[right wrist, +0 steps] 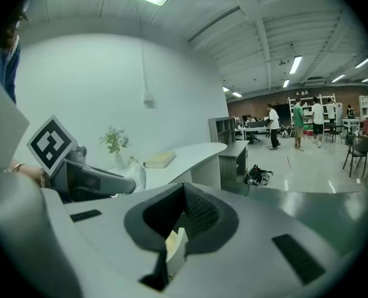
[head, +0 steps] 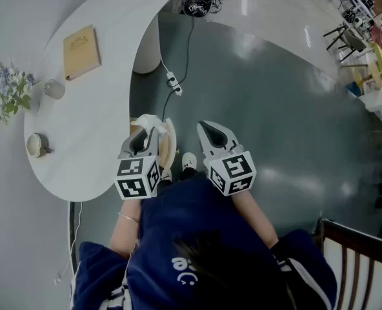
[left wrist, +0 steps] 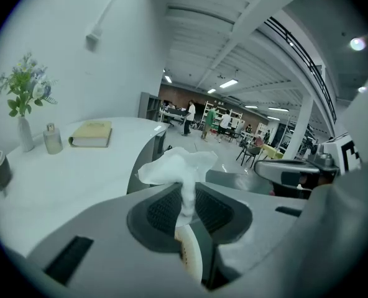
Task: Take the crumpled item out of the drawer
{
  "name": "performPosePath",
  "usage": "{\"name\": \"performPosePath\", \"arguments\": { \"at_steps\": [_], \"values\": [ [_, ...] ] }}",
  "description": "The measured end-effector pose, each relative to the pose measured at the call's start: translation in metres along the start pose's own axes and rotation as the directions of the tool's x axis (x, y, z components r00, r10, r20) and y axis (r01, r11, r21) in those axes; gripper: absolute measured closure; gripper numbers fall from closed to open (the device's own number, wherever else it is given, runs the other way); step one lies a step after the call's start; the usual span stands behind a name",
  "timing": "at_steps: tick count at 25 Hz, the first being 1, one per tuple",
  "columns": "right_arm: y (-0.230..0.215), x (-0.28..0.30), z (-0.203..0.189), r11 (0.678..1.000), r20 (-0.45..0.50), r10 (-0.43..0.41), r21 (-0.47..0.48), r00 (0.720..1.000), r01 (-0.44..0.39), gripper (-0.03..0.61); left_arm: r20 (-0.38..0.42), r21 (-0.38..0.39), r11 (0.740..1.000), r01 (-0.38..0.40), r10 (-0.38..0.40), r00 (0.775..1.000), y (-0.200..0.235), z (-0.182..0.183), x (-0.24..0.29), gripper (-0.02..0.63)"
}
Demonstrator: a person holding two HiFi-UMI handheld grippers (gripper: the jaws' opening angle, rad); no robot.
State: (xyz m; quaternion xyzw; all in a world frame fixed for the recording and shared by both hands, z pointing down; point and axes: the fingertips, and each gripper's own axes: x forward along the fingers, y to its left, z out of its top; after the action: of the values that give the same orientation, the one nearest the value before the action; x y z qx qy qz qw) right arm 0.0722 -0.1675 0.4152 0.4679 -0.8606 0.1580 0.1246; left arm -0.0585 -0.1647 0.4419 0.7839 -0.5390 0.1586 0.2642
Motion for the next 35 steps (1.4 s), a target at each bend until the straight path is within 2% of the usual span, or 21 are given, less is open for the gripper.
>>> {"name": "performPosePath", "arguments": {
  "at_steps": [7,15,21,35],
  "values": [
    [0.006,-0.006,0.052,0.999,0.127,-0.002,-0.053,0.992,0.009,0.571,0.146,0.009,1.0,0.005,-0.006,0.989,-0.003,0.044,-0.021,0.545],
    [0.006,-0.011,0.075,0.995,0.181,-0.027,-0.09,0.983,0.044,0.571,0.29,0.066,0.998,0.005,-0.024,0.957,-0.015,0.089,-0.041,0.545],
    [0.007,-0.016,0.091,0.99,0.23,-0.033,-0.127,0.973,0.064,0.572,0.334,0.112,0.994,0.005,-0.042,0.942,-0.023,0.104,-0.046,0.545],
    [0.012,-0.017,0.102,0.988,0.269,-0.037,-0.138,0.962,0.076,0.572,0.377,0.127,0.992,0.01,-0.058,0.924,-0.021,0.117,-0.053,0.545]
  ]
}}
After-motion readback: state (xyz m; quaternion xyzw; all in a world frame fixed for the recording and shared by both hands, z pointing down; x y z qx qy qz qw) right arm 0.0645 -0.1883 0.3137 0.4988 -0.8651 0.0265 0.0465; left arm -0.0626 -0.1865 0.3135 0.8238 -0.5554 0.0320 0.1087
